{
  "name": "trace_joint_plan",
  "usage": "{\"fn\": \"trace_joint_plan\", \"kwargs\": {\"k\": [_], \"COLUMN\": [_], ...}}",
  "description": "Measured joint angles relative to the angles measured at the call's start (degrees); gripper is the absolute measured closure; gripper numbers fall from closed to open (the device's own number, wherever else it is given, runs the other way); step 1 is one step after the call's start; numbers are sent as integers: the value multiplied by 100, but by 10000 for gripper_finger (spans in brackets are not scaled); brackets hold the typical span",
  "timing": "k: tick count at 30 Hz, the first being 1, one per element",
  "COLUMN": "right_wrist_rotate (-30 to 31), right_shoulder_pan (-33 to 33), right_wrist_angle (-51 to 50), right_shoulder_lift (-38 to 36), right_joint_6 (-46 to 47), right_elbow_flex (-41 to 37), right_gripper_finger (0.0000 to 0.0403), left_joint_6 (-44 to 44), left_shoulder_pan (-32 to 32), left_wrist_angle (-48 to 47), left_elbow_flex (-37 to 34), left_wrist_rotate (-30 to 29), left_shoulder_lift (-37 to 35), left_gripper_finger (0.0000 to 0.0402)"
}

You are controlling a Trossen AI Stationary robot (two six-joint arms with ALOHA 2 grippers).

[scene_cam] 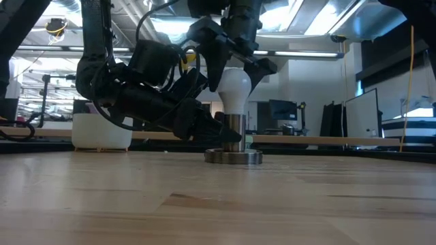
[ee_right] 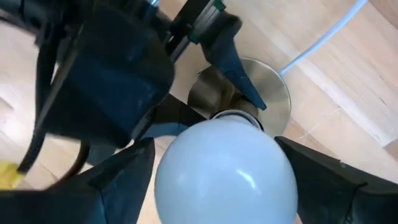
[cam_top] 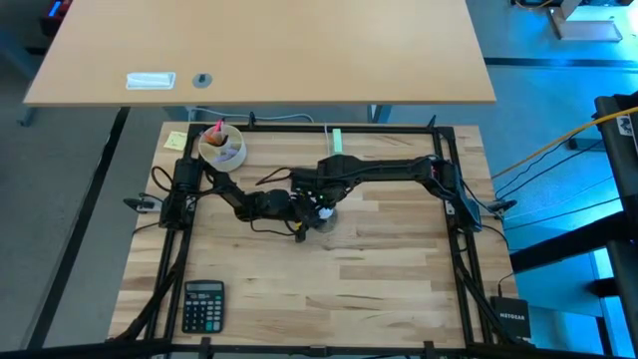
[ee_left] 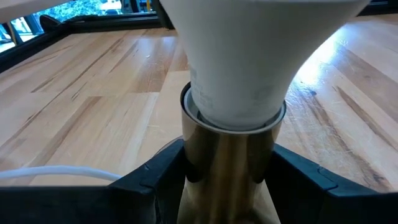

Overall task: Screw lightbulb
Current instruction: Insert the lightbulb into the lamp

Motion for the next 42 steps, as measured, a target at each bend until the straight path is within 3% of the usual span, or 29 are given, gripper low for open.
{"fn": "trace_joint_plan", "kwargs": {"k": [7,16,21,29,38,42], "right_wrist_rotate": [168,163,244,-35,60,219], "right_shoulder_pan": [4,8,9,75,118,118], "right_wrist_angle": [-715,-800,-474,-619,-622,-654], "right_shoulder_lift": [-4,-4,-4,187,296,296], "right_joint_6": [-1137,-4345,-5350,-5681,-5710,-5698], "right_elbow_flex": [528,646,644,598,600,600], "right_gripper_finger": [37,4,8,8,9,37], "left_joint_6": [-21,-45,-46,-60,-85,-65], "left_shoulder_pan": [0,0,0,0,-58,-79], "left_wrist_angle": [-1,-9,-66,-73,-85,-90], "left_elbow_flex": [1,2,2,4,4,4], "left_wrist_rotate": [-13,-13,-13,-13,-29,-52], "left_shoulder_lift": [0,0,0,0,0,-2], "left_gripper_finger": [213,213,213,213,213,213]}}
